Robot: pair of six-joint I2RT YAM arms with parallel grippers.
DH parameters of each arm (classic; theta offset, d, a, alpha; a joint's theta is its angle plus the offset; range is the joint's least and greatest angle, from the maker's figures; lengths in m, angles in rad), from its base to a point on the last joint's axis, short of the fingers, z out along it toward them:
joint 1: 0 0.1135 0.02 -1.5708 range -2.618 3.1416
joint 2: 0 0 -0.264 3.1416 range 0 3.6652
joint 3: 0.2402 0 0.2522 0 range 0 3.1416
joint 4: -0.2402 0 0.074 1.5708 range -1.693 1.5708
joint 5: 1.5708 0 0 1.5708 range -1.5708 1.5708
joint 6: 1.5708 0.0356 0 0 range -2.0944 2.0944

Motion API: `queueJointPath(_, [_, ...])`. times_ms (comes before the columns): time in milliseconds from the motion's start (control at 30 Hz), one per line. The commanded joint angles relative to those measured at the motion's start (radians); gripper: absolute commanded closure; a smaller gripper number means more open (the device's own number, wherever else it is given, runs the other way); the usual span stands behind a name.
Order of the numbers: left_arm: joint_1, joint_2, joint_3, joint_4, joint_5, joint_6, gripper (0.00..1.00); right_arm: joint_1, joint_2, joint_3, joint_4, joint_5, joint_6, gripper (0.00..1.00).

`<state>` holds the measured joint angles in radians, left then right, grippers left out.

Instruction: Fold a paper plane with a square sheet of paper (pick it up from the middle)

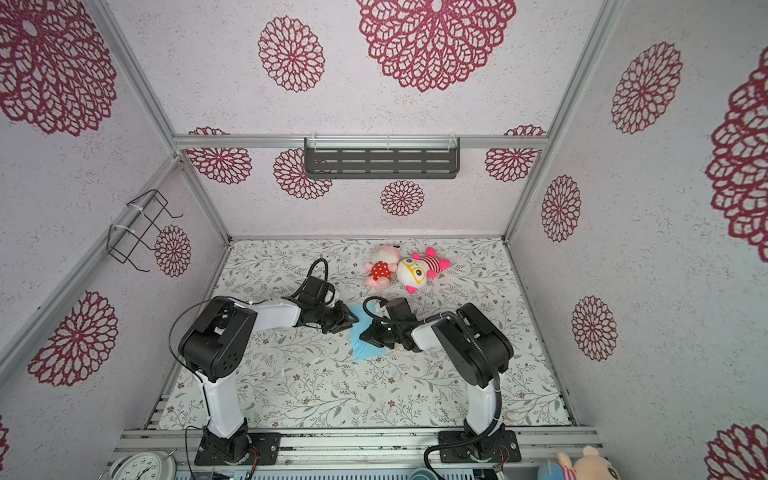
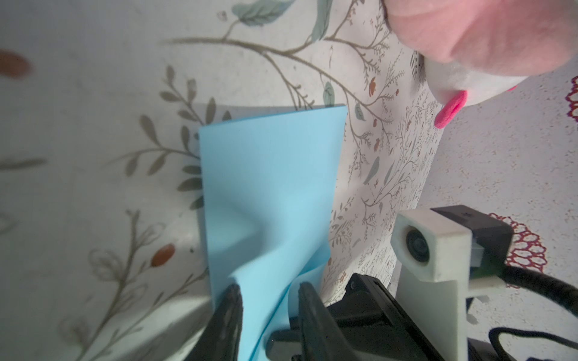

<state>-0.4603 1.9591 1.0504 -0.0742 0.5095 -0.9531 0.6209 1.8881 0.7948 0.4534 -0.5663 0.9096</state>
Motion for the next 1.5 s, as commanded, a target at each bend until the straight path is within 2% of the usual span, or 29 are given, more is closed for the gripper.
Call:
queueJointPath(0, [-0.004, 0.073, -0.036, -0.113, -0.100, 0.010, 0.65, 0.003, 0.014, 0.022, 0.034, -0.005, 0.001, 0.91])
queueJointPath(1200, [-0.006, 0.063, -0.039, -0.118, -0.100, 0.009, 0.66, 0.002, 0.056, 0.029, 0.039, 0.006, 0.004, 0.90])
queueJointPath(1400, [0.008, 0.015, 0.001, -0.151, -0.089, 0.025, 0.65, 0.003, 0.037, 0.025, -0.030, 0.037, -0.033, 0.81])
queueJointPath(1467, [0.031, -0.047, 0.008, -0.154, -0.088, 0.024, 0.65, 0.004, 0.031, 0.026, -0.052, 0.046, -0.044, 0.76])
